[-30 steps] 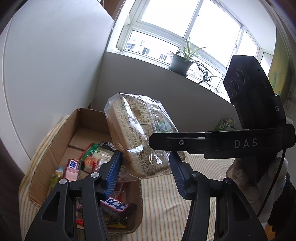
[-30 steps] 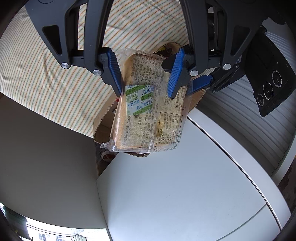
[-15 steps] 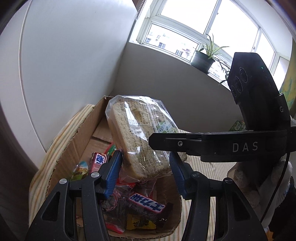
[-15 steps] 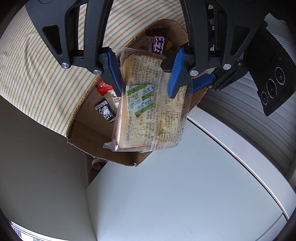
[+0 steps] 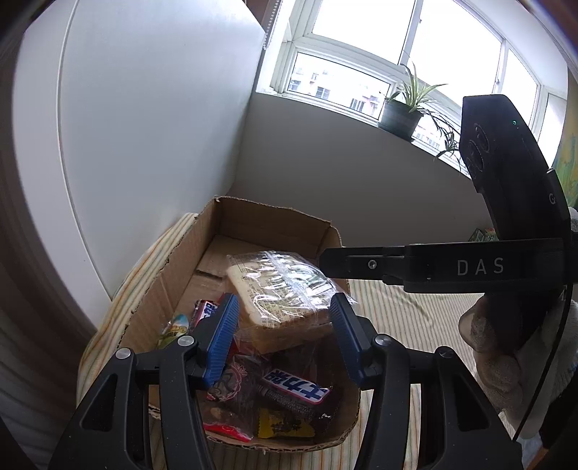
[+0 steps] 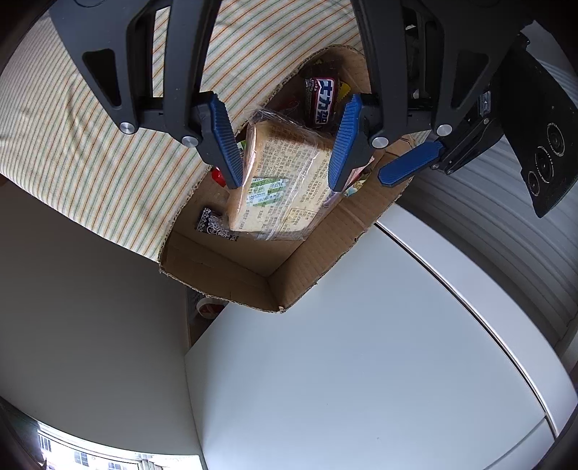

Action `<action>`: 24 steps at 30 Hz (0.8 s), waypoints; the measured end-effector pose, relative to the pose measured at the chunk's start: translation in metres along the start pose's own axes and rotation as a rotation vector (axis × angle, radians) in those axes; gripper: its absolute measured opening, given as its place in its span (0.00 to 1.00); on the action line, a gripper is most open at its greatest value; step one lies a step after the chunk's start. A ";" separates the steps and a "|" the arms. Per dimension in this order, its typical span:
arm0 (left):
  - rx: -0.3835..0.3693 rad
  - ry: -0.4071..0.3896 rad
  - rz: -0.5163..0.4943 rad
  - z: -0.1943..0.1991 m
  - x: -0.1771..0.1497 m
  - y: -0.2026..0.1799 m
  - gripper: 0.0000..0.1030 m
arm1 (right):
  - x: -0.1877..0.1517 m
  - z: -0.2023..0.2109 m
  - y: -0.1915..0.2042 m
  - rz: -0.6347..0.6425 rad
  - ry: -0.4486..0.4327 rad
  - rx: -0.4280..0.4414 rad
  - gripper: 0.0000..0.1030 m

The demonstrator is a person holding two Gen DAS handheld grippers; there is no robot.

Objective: Organize snacks

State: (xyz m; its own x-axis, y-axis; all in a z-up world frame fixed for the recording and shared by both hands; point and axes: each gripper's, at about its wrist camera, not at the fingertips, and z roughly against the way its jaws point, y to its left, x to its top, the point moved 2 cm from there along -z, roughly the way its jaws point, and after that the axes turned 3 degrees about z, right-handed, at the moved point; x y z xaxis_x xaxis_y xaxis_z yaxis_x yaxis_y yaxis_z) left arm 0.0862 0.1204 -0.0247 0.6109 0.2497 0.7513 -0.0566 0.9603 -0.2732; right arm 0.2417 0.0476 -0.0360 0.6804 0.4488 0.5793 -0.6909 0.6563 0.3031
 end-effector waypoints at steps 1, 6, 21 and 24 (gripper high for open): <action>0.002 -0.002 0.002 0.002 -0.001 0.000 0.51 | -0.002 0.002 0.000 0.001 -0.002 -0.007 0.50; 0.028 -0.029 -0.005 0.015 -0.006 -0.003 0.54 | -0.013 0.012 0.003 0.014 -0.026 -0.035 0.61; 0.136 -0.096 -0.042 0.047 -0.033 -0.005 0.77 | -0.086 0.050 0.018 0.066 -0.137 -0.202 0.85; 0.162 -0.101 -0.045 0.049 -0.037 -0.004 0.77 | -0.102 0.058 0.022 0.073 -0.176 -0.249 0.88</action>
State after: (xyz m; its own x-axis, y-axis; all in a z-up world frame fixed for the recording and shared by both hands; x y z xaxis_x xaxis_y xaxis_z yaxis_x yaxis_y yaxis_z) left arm 0.0251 0.1130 -0.0221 0.5341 0.2099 0.8190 -0.1624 0.9761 -0.1442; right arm 0.1430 -0.0189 -0.0451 0.5636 0.4023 0.7214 -0.6404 0.7645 0.0740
